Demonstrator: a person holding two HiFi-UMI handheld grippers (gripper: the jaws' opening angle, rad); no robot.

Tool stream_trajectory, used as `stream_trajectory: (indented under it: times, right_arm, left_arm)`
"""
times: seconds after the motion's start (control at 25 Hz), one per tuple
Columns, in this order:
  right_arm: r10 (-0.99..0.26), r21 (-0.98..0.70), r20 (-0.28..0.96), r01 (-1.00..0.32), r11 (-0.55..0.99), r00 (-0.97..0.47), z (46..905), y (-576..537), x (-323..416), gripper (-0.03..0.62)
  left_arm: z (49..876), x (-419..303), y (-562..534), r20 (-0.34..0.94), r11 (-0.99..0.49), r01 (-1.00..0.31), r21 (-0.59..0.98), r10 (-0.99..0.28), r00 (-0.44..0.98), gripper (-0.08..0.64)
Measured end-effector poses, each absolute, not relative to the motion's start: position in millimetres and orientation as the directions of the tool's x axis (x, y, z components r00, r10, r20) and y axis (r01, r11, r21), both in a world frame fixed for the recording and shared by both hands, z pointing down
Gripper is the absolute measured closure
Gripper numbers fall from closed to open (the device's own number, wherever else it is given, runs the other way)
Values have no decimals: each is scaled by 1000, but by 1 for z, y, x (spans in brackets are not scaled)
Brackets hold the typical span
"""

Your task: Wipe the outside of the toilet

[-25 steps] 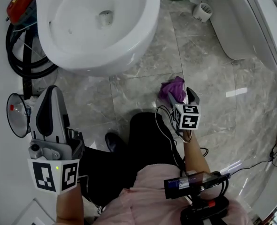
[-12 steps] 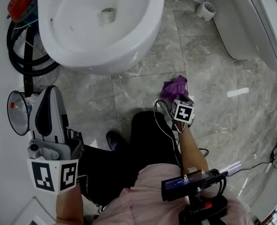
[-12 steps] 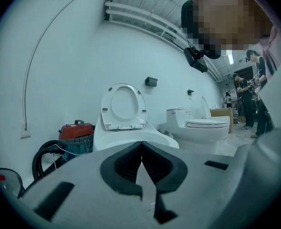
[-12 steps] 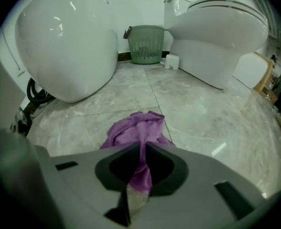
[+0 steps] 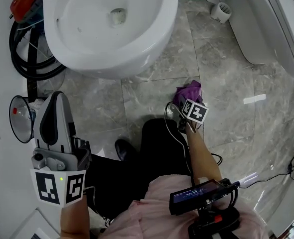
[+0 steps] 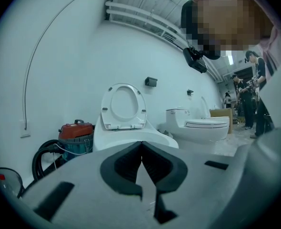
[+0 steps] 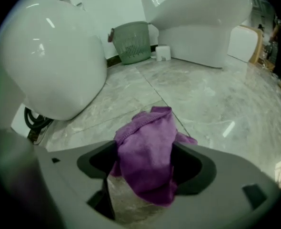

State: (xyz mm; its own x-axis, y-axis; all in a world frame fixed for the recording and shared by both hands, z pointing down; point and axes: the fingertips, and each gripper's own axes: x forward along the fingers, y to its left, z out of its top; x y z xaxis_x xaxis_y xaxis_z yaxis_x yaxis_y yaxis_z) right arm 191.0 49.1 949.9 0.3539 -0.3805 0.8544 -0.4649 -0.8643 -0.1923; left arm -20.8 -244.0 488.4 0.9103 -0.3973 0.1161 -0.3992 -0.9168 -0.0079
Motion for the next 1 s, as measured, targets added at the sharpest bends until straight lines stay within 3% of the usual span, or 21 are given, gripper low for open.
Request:
stream_trajectory:
  times: [0.04,0.2,0.28,0.6,0.8,1.0]
  right_arm:
    - [-355,-175,864,-449,-876,356,953,50,192,235]
    - [-271,-86,901,-472,-878,339,959,63,189,462]
    - [-294,-95,889,-487,-868,351,953,58,189,497]
    - [-600,-239,724,-692,-681,341,859,-36,167,506]
    - [-761,-303,628,-848,-434,165,806,-123,89,505]
    - [-854,-180,519,-972,-151,36,774,-197,0,502]
  left_arm:
    - [489,-22,-245,117,-916,-401,-7,-399,909,552]
    - [489,-27,-248,114,-912,-410,-6,-408,906,552]
    - [487,-28,-249,109,-909,-416,-5,-414,904,552]
    - [471,-37,-250,61,-903,-429,0,-428,902,552]
    - [462,-51,-255,30,-897,-441,8,-441,897,552]
    - [456,-68,-262,12,-886,-464,11,-464,886,552]
